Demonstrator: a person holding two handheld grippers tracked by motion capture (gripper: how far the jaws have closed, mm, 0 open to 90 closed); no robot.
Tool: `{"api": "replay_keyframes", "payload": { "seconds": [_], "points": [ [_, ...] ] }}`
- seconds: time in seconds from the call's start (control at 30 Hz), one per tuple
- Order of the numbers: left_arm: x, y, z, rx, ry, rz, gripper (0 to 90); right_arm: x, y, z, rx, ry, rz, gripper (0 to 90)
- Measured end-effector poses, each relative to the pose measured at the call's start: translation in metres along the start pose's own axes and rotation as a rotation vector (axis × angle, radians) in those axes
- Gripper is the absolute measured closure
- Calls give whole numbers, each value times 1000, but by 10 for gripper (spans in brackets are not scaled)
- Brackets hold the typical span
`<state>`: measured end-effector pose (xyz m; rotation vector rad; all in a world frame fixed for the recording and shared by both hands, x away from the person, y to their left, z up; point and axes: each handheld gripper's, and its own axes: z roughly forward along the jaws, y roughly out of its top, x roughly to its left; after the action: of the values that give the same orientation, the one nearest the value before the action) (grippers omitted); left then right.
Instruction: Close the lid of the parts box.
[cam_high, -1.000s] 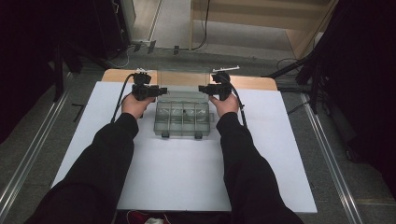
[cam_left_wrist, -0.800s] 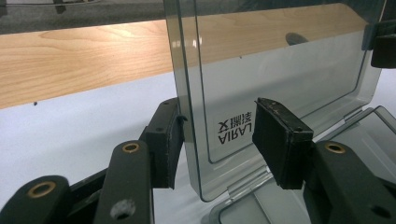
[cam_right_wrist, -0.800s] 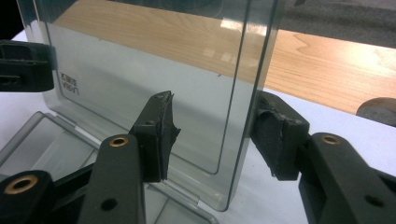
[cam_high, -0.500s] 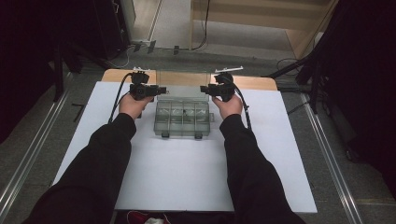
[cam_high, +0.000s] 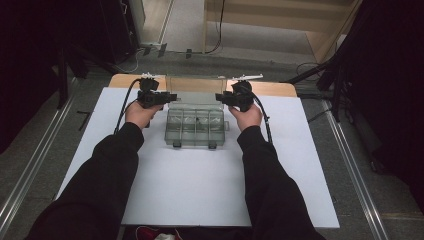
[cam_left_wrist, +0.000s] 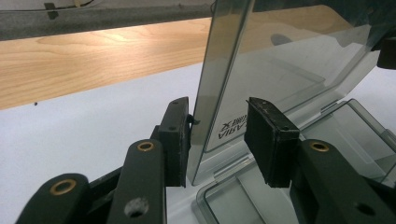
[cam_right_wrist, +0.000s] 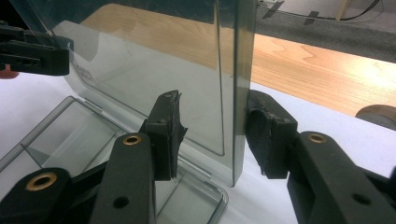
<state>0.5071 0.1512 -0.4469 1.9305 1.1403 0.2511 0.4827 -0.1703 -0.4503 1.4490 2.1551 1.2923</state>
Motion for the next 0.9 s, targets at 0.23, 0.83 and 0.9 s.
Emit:
{"api": "replay_keyframes", "payload": {
  "seconds": [0.23, 0.83, 0.9],
  "points": [
    [-2, -4, 0, -23, -5, 9, 593, 0, -4, -4, -4, 14, 3, 577],
    [-10, -6, -9, 7, -27, 44, 425, 2, -10, -11, -17, 25, -16, 603],
    [-9, -6, -11, 9, -26, 37, 424, 2, -11, -12, -16, 26, -16, 604]
  ]
}}
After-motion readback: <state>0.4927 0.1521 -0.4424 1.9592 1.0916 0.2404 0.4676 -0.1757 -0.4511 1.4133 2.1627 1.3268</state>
